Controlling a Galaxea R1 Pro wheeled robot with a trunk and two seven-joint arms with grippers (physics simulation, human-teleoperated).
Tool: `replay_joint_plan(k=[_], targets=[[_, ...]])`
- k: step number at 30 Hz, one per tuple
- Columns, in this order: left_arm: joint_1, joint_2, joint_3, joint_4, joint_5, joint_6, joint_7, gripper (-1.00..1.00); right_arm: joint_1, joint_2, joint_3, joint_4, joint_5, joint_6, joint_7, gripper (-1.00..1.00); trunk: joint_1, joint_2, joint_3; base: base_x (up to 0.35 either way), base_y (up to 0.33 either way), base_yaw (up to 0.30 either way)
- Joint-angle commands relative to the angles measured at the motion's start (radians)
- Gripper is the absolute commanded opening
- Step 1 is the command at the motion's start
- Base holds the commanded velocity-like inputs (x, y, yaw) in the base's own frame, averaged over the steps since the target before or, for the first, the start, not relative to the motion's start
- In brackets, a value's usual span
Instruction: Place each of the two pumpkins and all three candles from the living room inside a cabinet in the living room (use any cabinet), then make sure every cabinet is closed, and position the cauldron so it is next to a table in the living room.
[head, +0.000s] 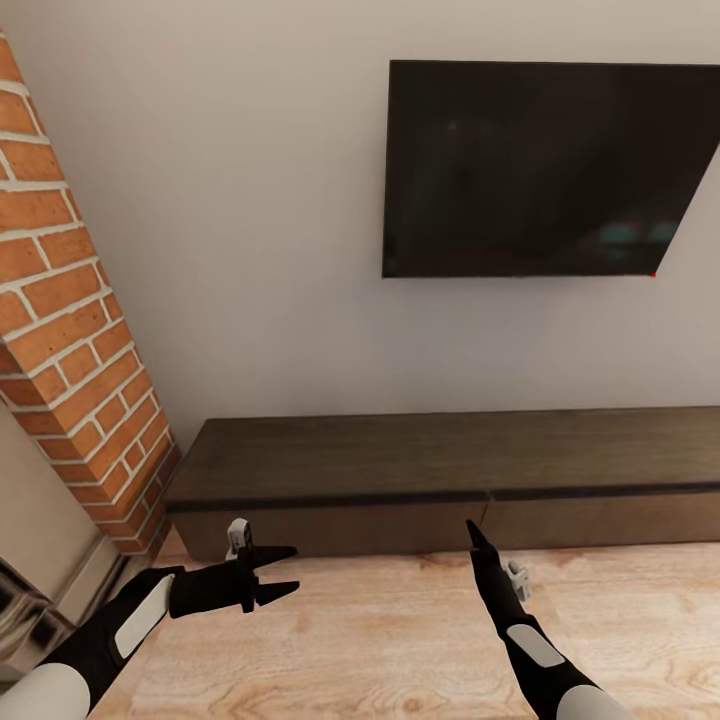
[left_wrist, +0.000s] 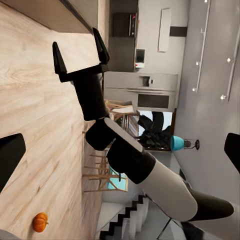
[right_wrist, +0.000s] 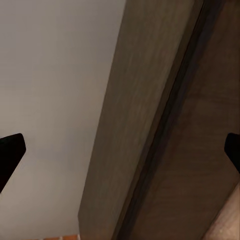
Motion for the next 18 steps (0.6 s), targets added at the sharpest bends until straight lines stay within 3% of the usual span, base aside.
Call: replay_joint_plan(k=[1, 10, 18], targets=[[-0.001, 0.001, -0.005, 0.000, 0.005, 0.006, -0.003, 1.00, -0.001, 0.000, -0.003, 0.002, -0.001, -0.001, 0.010, 1.00, 0.004, -0.008, -0.004, 0.000, 0.000, 0.000], [-0.001, 0.002, -0.006, 0.000, 0.007, 0.006, -0.004, 1.00, -0.001, -0.003, -0.006, 0.008, -0.007, 0.001, 0.081, 1.00, 0.038, -0.071, -0.032, 0.000, 0.000, 0.000], [-0.001, 0.000, -0.007, 0.000, 0.008, 0.006, -0.004, 1.00, -0.001, -0.003, -0.004, 0.011, -0.053, 0.020, 0.180, 1.00, 0.069, -0.127, -0.057, 0.000, 0.000, 0.000]])
